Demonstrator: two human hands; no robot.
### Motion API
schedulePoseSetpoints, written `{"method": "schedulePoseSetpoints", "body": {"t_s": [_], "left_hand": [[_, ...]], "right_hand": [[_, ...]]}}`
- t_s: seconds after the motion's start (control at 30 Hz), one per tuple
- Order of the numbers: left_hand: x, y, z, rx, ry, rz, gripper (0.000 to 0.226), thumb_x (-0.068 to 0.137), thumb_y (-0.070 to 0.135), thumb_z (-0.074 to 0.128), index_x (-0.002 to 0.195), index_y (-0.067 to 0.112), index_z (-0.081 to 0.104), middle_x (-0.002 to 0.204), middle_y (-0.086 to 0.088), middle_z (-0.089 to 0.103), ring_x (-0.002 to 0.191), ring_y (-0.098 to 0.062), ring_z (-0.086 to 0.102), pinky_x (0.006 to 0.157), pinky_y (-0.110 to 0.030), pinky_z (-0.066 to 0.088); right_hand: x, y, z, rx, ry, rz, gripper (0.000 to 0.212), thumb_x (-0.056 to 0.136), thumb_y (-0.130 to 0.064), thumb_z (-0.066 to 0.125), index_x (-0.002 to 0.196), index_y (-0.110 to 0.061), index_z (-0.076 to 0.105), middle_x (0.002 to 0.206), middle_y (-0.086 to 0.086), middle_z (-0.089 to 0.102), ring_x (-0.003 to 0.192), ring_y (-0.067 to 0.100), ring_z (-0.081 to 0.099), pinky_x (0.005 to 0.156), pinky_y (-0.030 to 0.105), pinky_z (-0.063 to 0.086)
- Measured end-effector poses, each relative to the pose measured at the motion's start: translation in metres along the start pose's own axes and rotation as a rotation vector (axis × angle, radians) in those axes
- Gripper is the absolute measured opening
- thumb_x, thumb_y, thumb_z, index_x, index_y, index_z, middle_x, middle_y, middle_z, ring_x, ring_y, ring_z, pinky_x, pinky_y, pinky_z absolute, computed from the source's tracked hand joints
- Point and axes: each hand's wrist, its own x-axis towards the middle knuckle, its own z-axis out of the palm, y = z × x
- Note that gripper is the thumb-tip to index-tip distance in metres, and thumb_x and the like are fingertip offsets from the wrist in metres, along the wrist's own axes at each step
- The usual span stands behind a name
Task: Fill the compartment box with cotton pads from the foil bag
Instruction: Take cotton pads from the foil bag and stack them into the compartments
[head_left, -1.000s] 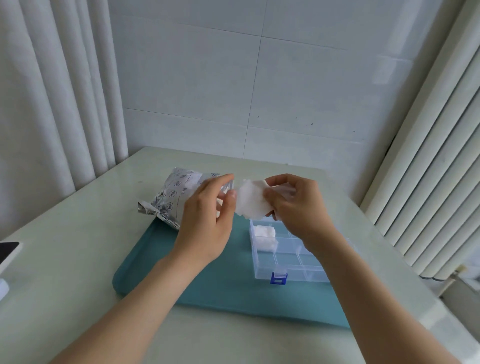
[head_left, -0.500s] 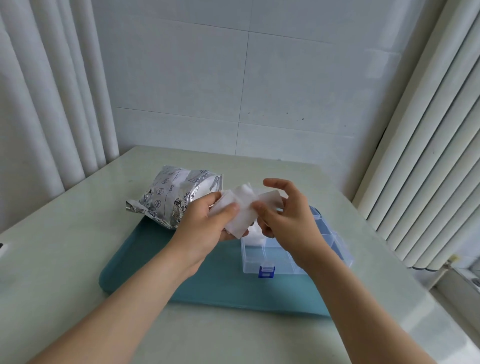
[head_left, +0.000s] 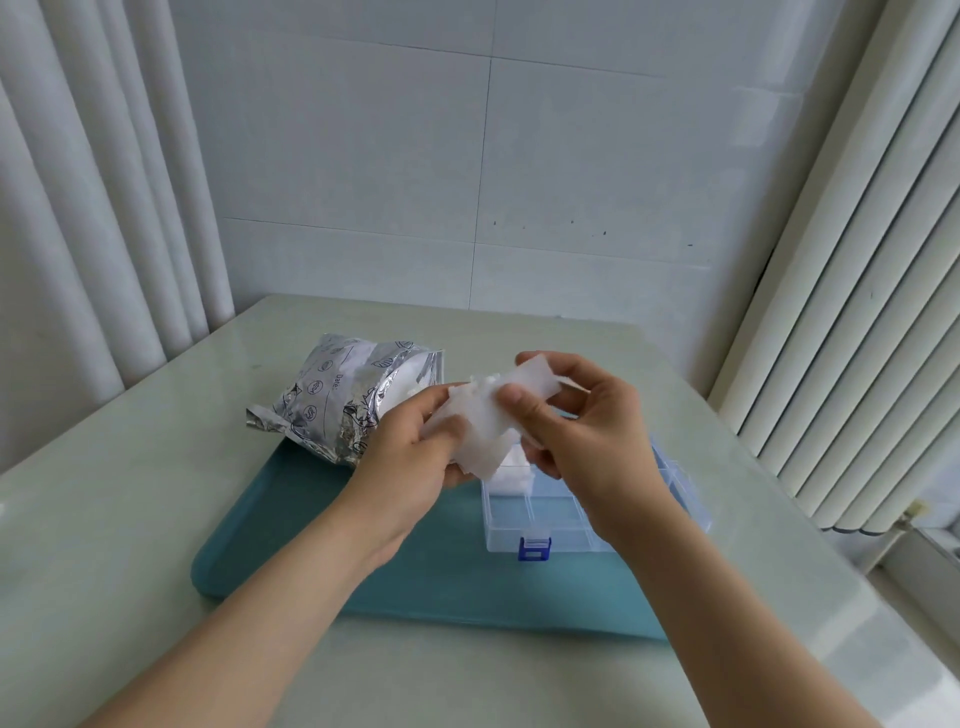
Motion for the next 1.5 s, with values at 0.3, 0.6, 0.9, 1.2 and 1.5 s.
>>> {"method": "schedulePoseSetpoints", "body": {"t_s": [0.3, 0.6, 0.9, 1.2, 1.5], "left_hand": [[-0.005, 0.013, 0.005, -0.407, -0.136, -0.107, 0.037, 0.112, 0.009, 0.037, 0.131, -0.003, 0.067, 0.123, -0.026, 0.072, 0.099, -0.033, 0.069, 0.094, -0.047, 0.059], [-0.007, 0.013, 0.009, -0.362, -0.213, -0.078, 0.039, 0.104, -0.008, 0.036, 0.130, -0.006, 0.065, 0.113, -0.030, 0.070, 0.097, -0.029, 0.064, 0.085, -0.035, 0.059], [-0.006, 0.014, 0.008, -0.395, -0.140, -0.077, 0.048, 0.104, -0.013, 0.030, 0.132, 0.001, 0.066, 0.125, -0.019, 0.074, 0.112, -0.027, 0.071, 0.100, -0.040, 0.060], [-0.012, 0.021, 0.011, -0.358, -0.227, -0.012, 0.023, 0.103, -0.006, 0.039, 0.104, -0.005, 0.062, 0.099, -0.024, 0.065, 0.085, -0.032, 0.060, 0.080, -0.039, 0.055], [-0.011, 0.015, 0.010, -0.288, -0.228, 0.023, 0.029, 0.110, -0.001, 0.040, 0.107, 0.004, 0.068, 0.106, -0.020, 0.072, 0.097, -0.025, 0.066, 0.090, -0.035, 0.057]], "right_hand": [[-0.001, 0.013, 0.008, -0.188, -0.006, -0.038, 0.011, 0.096, -0.010, 0.075, 0.099, -0.002, 0.068, 0.067, 0.013, 0.072, 0.047, 0.021, 0.058, 0.047, 0.022, 0.045], [-0.004, 0.020, 0.015, -0.216, 0.063, -0.099, 0.007, 0.095, -0.011, 0.076, 0.094, -0.013, 0.070, 0.074, 0.003, 0.076, 0.049, 0.016, 0.063, 0.049, 0.026, 0.048], [-0.002, 0.007, 0.006, -0.159, 0.209, -0.166, 0.008, 0.092, -0.013, 0.081, 0.099, -0.010, 0.078, 0.072, 0.006, 0.072, 0.045, 0.023, 0.062, 0.045, 0.033, 0.048], [-0.005, 0.016, 0.013, -0.258, 0.112, -0.056, 0.013, 0.089, -0.016, 0.083, 0.093, -0.008, 0.075, 0.067, 0.008, 0.074, 0.046, 0.026, 0.066, 0.044, 0.030, 0.050], [-0.008, 0.012, 0.015, -0.368, 0.117, -0.105, 0.007, 0.090, -0.018, 0.083, 0.092, -0.016, 0.076, 0.070, 0.000, 0.075, 0.048, 0.024, 0.069, 0.043, 0.035, 0.054]]}}
